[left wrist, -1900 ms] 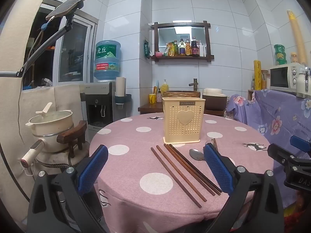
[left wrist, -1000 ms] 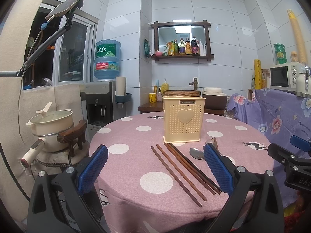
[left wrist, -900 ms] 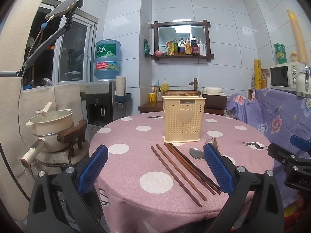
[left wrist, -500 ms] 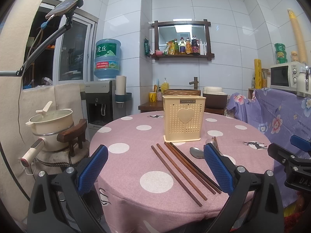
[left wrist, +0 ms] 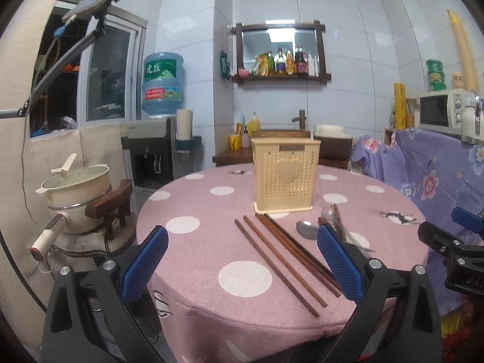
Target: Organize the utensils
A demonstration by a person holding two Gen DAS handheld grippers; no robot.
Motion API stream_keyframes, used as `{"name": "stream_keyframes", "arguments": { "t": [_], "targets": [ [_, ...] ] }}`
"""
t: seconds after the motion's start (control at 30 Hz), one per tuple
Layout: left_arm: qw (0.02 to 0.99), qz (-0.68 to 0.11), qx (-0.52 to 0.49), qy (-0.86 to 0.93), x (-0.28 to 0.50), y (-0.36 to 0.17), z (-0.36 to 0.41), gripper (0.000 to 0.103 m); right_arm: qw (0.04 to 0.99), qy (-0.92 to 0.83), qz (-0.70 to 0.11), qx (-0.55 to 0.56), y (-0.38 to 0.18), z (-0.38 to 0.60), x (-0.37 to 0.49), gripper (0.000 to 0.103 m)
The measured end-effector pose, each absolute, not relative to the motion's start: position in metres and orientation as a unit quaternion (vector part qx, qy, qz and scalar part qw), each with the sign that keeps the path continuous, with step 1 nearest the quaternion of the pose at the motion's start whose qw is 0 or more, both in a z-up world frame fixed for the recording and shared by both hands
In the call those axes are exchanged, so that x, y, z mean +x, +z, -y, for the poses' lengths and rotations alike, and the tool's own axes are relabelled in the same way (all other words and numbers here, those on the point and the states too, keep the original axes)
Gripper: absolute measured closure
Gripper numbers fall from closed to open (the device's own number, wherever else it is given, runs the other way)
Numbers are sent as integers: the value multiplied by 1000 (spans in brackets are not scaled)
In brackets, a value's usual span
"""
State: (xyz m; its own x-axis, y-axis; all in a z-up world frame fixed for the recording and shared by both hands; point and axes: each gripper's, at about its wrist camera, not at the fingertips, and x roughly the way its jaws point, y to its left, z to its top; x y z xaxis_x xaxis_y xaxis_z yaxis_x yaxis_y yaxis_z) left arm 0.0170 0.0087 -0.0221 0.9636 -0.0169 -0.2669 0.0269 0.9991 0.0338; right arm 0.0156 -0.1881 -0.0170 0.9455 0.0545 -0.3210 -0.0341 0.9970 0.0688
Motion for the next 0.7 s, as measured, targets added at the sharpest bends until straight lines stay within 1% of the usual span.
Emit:
{"name": "stream_keyframes", "arguments": {
  "t": [0.13,0.17,0.2,0.27,0.33,0.37,0.4,0.43,0.47,0.5,0.53,0.57,0.6,0.63,0.67,0.7],
  "targets": [
    [978,-204,29,-13,46,-29,-22,5,979,28,-196,37,-27,197,32,5],
    [971,-235,37,-19,54,-33,-25,5,977,30,-205,41,-29,200,39,5],
    [957,-285,35,-27,60,-38,-27,5,976,31,-212,43,-31,204,44,5],
    [959,-280,29,-37,74,-40,-32,5,973,34,-224,42,-35,209,60,5],
    [955,-291,22,-46,88,-44,-38,5,969,40,-241,43,-38,213,74,5],
    [954,-296,41,-39,96,-42,-40,5,966,43,-249,44,-39,215,81,5],
    [953,-300,31,-38,101,-43,-43,5,964,45,-259,44,-40,216,88,5],
    [951,-305,24,-36,108,-42,-48,5,961,47,-268,43,-41,217,96,6],
    [952,-300,44,-28,112,-39,-49,5,959,48,-276,40,-41,216,104,7],
    [951,-304,42,-28,117,-37,-53,6,957,49,-283,35,-40,216,111,10],
    [950,-302,73,-18,124,-33,-52,10,956,51,-287,29,-40,215,117,13],
    [949,-305,80,-16,129,-32,-53,13,955,52,-292,20,-39,214,123,15],
    [947,-307,93,-11,135,-30,-54,15,953,53,-296,14,-39,213,129,18],
    [946,-309,97,-8,140,-30,-54,19,952,55,-302,10,-39,212,135,22],
    [945,-311,103,-7,144,-29,-54,23,950,58,-308,8,-39,212,142,24],
    [944,-315,103,-11,149,-29,-53,24,947,61,-314,10,-40,212,149,27]
  ]
}}
